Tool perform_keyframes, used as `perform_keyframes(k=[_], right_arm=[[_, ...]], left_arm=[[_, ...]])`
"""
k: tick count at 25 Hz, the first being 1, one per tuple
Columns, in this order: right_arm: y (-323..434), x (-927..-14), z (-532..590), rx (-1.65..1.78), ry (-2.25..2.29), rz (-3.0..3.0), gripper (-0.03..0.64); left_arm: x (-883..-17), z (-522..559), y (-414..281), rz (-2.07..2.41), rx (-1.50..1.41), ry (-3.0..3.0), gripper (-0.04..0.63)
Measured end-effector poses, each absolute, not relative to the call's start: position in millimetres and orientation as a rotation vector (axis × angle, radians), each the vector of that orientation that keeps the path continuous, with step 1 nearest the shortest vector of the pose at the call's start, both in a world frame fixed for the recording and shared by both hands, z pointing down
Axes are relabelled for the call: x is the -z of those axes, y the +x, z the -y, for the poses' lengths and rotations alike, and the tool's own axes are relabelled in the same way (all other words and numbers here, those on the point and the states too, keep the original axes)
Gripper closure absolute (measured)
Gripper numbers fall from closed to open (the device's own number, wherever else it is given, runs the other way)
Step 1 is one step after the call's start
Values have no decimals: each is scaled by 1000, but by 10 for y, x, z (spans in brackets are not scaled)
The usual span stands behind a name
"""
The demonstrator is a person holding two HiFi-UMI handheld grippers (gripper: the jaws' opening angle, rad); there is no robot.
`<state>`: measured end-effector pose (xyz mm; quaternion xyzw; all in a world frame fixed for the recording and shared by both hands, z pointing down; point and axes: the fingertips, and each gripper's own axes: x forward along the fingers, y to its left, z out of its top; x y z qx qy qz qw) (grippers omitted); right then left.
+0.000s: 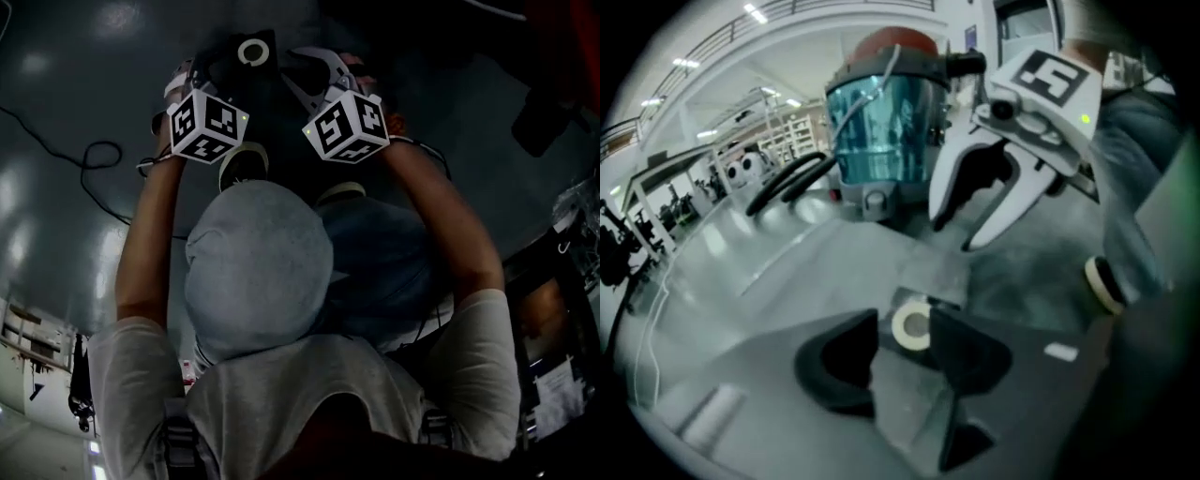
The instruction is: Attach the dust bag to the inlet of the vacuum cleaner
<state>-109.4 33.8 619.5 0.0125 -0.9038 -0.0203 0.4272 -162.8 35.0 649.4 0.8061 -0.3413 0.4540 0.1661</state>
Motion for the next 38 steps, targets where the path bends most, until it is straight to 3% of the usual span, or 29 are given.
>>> perform_keyframes(k=[8, 18, 19, 20, 25, 38], right_arm=[[-932, -6904, -700, 124, -111, 2113, 459], [-1034, -7312, -686, 318, -128, 2001, 445], [-1047, -7315, -691, 338, -134, 1995, 445], [-1056, -7308, -699, 365, -142, 1990, 445], [-1088, -7196, -715, 558, -165, 1967, 445], [-1385, -6735, -481, 777, -44, 1991, 448]], left_arm=[[-7081, -723, -1384, 805, -1530, 2311, 382], [-7302, -792, -1476, 750, -1781, 2276, 382], [-7293, -780, -1492, 758, -1781, 2273, 390], [-7288, -775, -1509, 763, -1787, 2266, 449], [-7196, -741, -1496, 743, -1833, 2257, 505], [-6534, -567, -1667, 644, -1771, 2260, 572]])
